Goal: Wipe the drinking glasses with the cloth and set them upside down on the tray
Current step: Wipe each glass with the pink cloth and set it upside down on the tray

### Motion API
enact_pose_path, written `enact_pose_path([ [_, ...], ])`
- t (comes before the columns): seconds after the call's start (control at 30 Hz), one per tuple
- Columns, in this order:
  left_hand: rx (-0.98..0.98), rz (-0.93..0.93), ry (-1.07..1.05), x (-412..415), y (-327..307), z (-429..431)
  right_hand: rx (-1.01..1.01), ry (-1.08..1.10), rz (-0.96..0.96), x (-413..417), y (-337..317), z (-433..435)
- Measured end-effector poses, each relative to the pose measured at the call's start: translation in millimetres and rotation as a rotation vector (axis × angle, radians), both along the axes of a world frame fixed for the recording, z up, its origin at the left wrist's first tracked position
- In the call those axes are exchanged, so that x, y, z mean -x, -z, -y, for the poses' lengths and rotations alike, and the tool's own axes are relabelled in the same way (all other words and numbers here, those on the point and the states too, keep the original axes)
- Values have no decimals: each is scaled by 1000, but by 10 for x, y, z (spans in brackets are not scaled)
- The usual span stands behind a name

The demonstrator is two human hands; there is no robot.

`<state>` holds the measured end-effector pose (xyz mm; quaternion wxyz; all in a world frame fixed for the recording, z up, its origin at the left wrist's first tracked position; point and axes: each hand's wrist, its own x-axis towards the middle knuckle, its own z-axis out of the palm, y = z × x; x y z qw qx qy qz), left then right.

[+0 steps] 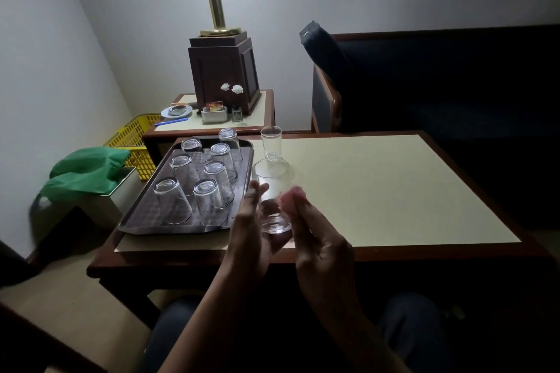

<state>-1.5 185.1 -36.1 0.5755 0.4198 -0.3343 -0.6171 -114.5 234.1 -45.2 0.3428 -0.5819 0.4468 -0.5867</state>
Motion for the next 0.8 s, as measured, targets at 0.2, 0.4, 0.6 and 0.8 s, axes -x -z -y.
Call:
enact_pose_path([
  [0.2,17,37,87,-10,97,7,18,-48,-102,32,-198,378],
  [0.4,78,-25,56,-145,89,75,-204,-159,69,48,14,454],
  [0.6,70,71,-143,-146,97,157,-240,-60,199,9,162,234],
  [0.8,10,-113,-208,-29,71,184,-71,73,63,-92,131,160],
])
